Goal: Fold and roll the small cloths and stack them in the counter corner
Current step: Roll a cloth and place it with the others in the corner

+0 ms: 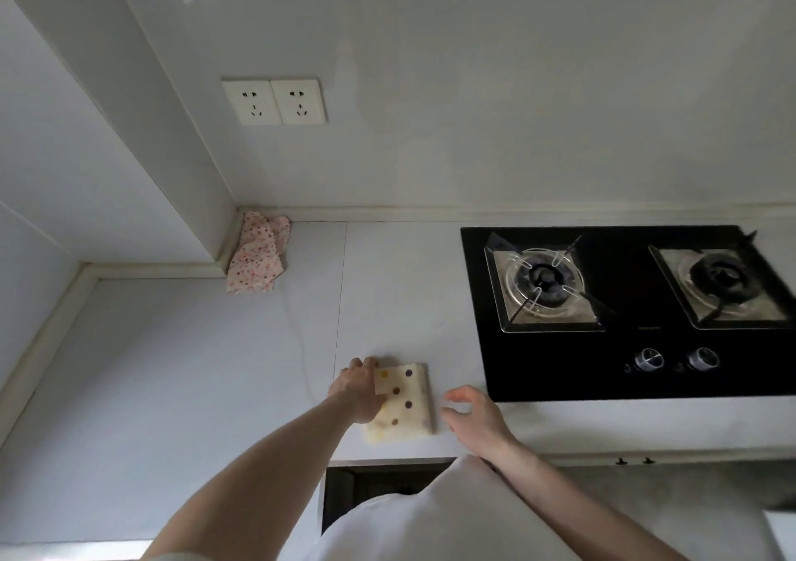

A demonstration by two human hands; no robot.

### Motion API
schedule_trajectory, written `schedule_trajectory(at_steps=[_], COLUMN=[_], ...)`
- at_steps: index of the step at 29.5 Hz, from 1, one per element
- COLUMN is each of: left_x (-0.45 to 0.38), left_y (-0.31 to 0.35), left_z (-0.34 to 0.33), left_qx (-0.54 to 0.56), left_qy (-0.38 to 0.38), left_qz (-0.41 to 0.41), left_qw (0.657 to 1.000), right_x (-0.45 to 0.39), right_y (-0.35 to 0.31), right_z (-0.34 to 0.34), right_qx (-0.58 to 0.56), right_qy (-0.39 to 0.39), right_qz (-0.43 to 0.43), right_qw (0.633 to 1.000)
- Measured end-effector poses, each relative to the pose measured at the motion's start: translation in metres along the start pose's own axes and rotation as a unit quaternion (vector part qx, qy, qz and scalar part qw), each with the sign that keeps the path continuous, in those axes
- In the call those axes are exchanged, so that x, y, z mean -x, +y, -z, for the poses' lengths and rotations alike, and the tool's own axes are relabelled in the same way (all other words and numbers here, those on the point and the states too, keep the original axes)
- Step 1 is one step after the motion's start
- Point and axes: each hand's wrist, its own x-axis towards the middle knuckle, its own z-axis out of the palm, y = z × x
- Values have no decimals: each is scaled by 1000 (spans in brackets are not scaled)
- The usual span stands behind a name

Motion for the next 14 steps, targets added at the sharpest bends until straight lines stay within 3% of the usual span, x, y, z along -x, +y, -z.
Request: schedule_trajectory(at_steps=[6,14], left_x=[0,13], left_y=[-5,-8], left_z=[5,12], left_qx=[61,217], left_qy=[8,21], left_qz=[23,5], left_qw=[998,976], right_x=[-15,-40], right_y=[-10,-38], right_z=[-5,-15], right_qx=[9,-122], right_qy=[-16,-59], right_qz=[-23,-73], right_qw=[1000,988])
